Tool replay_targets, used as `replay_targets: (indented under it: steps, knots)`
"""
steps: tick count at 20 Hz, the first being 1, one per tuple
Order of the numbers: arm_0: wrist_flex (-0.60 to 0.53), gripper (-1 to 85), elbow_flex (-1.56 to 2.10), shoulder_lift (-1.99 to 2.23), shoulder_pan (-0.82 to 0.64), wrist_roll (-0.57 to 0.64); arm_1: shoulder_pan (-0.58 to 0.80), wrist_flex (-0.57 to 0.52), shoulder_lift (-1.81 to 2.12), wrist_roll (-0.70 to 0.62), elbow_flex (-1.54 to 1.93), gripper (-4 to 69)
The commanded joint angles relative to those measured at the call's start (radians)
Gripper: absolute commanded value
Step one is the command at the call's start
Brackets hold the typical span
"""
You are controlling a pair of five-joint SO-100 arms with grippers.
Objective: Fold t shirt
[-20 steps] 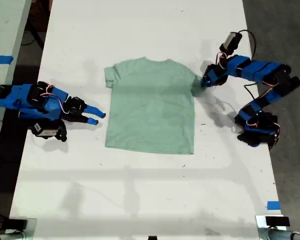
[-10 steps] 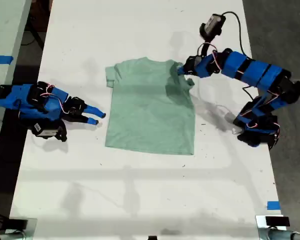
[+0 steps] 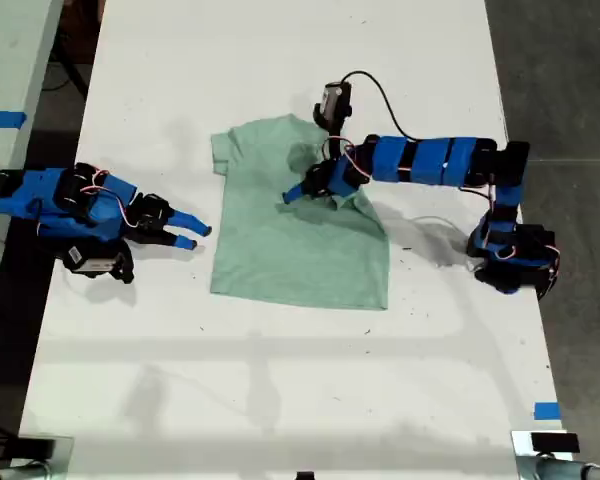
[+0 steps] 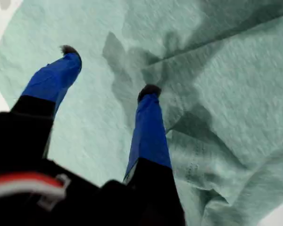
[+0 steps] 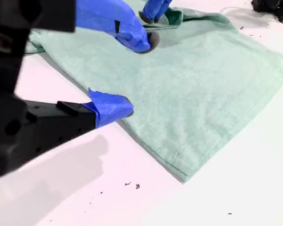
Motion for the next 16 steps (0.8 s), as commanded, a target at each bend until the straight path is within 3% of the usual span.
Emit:
replay_targets:
  steps: [1,6,8,11,13,16]
  knots:
    - [0.003,18.6,0.046,0.009,-0.012,0.006,0.012,0.104,0.11,-0.034,-0.118,29.4]
    - [0.003,18.6,0.046,0.009,-0.012,0.006,0.075,0.495,0.565,0.026,0.025,22.5]
    - [0.003,18.6,0.046,0.009,-0.012,0.006,0.072,0.515,0.913,0.086,0.325,15.7]
    - [0.003,18.6,0.046,0.009,-0.012,0.006,0.018,0.437,1.651,0.187,0.933,2.1]
    - [0.003,18.6,0.046,0.009,-0.012,0.006,-0.08,0.436,2.214,0.299,1.364,1.8]
    - [0.003,18.8,0.046,0.009,-0.012,0.006,-0.179,0.497,2.21,0.337,1.652,1.9]
